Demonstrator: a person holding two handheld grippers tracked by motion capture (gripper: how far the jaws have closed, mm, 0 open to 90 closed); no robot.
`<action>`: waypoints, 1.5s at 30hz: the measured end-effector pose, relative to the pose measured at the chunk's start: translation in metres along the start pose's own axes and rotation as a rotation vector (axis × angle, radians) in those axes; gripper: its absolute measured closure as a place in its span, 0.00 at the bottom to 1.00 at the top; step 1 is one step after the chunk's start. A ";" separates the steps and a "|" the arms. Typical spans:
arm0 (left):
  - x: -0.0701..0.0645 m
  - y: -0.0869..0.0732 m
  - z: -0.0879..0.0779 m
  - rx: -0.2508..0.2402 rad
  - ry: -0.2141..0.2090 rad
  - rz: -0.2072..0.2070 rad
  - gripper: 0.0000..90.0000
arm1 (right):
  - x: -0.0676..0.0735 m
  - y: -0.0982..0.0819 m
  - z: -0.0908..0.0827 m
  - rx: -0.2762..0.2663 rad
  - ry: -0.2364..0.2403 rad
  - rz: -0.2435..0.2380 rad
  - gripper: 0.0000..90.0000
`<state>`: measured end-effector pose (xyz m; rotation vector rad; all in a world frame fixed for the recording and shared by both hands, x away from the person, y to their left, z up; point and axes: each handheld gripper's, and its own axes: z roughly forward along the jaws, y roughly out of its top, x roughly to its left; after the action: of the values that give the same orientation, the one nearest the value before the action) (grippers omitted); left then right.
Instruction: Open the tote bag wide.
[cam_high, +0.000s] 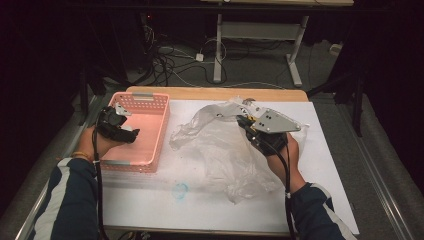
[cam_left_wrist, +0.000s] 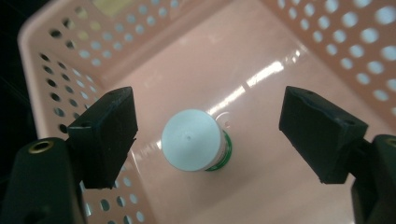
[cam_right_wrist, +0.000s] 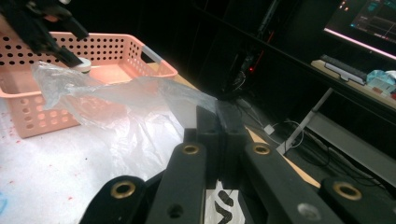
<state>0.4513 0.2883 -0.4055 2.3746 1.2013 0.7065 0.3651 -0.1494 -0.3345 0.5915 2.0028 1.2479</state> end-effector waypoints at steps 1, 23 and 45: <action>0.002 0.001 0.006 0.033 0.002 -0.003 0.22 | 0.000 0.000 0.000 0.000 0.000 0.000 1.00; 0.015 -0.003 0.020 0.035 -0.036 -0.050 0.54 | 0.000 -0.001 0.000 -0.006 0.004 0.004 1.00; -0.051 -0.010 -0.076 -0.478 -0.118 0.052 0.54 | 0.015 -0.010 0.021 0.040 0.047 0.004 1.00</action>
<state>0.3742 0.2599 -0.3634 2.0197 0.8135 0.7589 0.3707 -0.1315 -0.3542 0.5905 2.0703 1.2368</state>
